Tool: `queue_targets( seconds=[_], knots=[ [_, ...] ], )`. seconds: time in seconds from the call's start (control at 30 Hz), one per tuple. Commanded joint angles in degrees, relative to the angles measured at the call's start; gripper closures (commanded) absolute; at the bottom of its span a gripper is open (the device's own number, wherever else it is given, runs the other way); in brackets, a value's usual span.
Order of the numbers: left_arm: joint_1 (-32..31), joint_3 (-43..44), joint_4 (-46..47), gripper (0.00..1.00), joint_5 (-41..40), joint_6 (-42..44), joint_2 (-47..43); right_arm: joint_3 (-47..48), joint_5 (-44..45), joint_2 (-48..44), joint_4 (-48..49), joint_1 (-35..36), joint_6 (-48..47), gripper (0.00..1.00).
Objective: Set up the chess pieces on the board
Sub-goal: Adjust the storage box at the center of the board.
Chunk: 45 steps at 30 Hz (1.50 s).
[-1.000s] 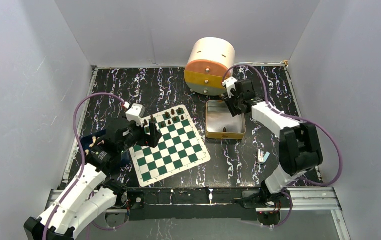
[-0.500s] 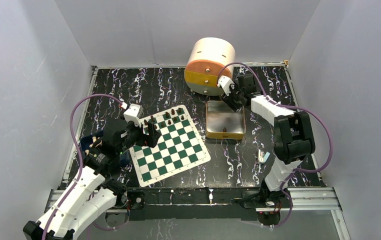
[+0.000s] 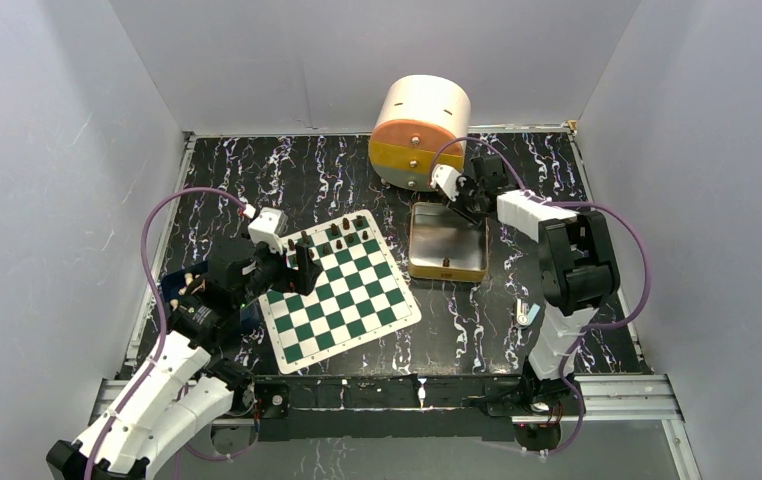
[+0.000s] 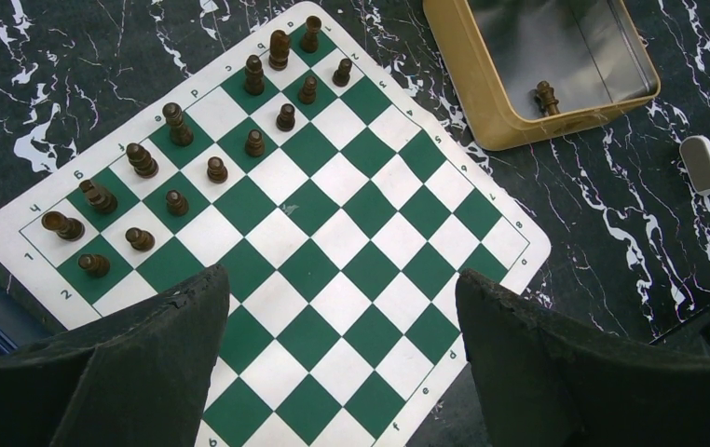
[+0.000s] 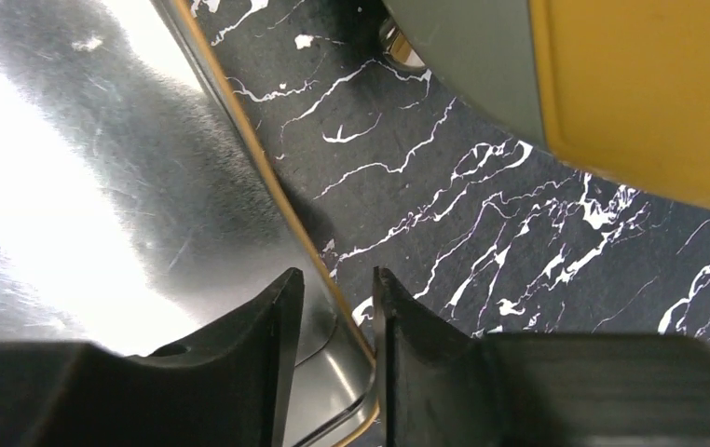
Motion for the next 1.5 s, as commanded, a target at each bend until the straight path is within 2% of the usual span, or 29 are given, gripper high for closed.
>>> queue_targets(
  seconds=[0.0, 0.13, 0.23, 0.33, 0.57, 0.77, 0.87, 0.93, 1.1, 1.47],
  knots=[
    [-0.3, -0.4, 1.4, 0.13, -0.4, 0.2, 0.1, 1.5, -1.8, -2.2, -2.2, -0.2, -0.4, 0.64],
    [-0.3, -0.4, 1.4, 0.13, -0.2, 0.2, 0.2, 0.3, -0.8, -4.7, -5.0, -0.3, 3.3, 0.73],
    [-0.3, -0.4, 1.6, 0.13, 0.0, 0.1, 0.3, -2.3, 2.3, -6.8, -6.0, -0.3, 5.6, 0.78],
    [-0.3, -0.4, 1.7, 0.13, 0.5, 0.1, 0.6, -4.3, 5.9, -8.8, -7.5, -0.3, 9.1, 0.87],
    [-1.0, -0.3, 2.0, 0.13, 1.8, 0.1, 1.0, -9.6, 6.4, -16.6, -9.0, -0.2, 20.9, 0.9],
    [-1.0, -0.3, 1.8, 0.13, 1.7, 0.0, 0.6, -10.8, 18.3, -18.3, -10.0, -0.1, 35.8, 1.0],
    [-1.0, -0.3, 1.8, 0.13, 1.7, 0.1, 0.3, -7.1, 24.5, -15.0, -15.4, 0.0, 43.2, 1.0],
    [-1.0, -0.3, 1.8, 0.13, 1.7, 0.1, 0.2, -6.0, 23.5, -13.4, -16.9, 0.0, 45.5, 1.0],
    [-1.0, -0.3, 1.7, 0.13, 1.5, 0.1, 0.4, -8.7, 14.9, -14.6, -10.7, 0.0, 47.3, 1.0],
    [-1.0, -0.2, 1.8, 0.13, 1.3, 0.3, 0.5, -6.5, 10.7, -11.4, -6.4, 0.7, 43.4, 1.0]
  ],
)
